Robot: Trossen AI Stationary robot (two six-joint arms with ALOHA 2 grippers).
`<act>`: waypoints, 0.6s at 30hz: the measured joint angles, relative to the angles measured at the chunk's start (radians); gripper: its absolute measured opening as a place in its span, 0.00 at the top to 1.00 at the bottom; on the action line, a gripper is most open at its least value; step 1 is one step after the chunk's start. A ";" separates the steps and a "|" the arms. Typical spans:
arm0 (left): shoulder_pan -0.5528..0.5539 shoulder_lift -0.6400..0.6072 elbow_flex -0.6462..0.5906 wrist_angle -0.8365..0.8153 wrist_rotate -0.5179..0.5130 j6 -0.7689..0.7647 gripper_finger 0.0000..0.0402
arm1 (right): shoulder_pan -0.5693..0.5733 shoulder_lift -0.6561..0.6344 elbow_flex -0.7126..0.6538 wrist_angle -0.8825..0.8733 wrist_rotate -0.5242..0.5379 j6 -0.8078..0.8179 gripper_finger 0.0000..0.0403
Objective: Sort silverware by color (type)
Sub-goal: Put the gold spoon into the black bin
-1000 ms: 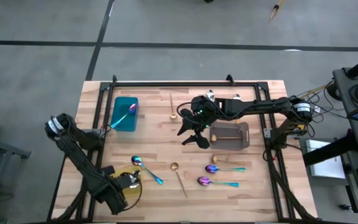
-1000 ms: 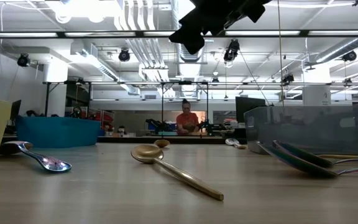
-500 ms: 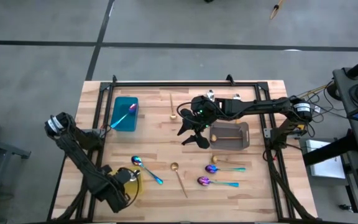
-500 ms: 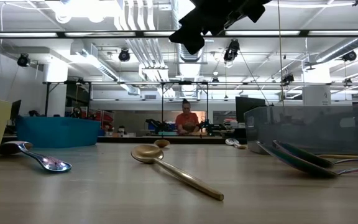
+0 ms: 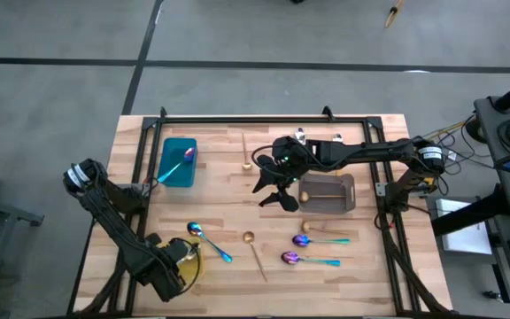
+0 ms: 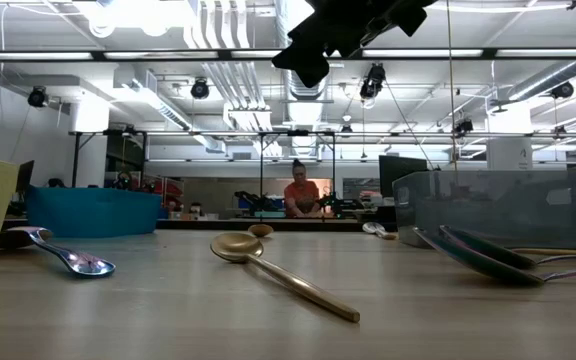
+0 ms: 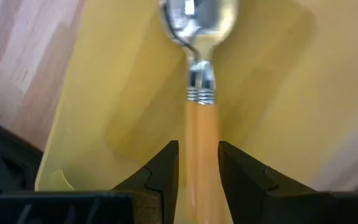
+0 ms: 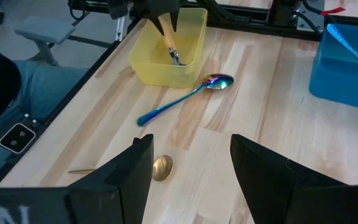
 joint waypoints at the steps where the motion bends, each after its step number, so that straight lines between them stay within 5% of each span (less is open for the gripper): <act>1: 0.004 -0.008 0.010 -0.001 -0.005 0.021 0.77 | 0.000 0.000 0.000 -0.002 0.000 0.005 0.50; 9: 0.135 -0.115 0.064 -0.020 -0.258 0.360 0.80 | 0.000 0.000 0.000 -0.007 0.001 0.041 0.50; 18: 0.293 -0.318 -0.040 0.003 -0.475 0.740 0.87 | 0.001 0.000 -0.013 -0.036 0.054 0.085 0.50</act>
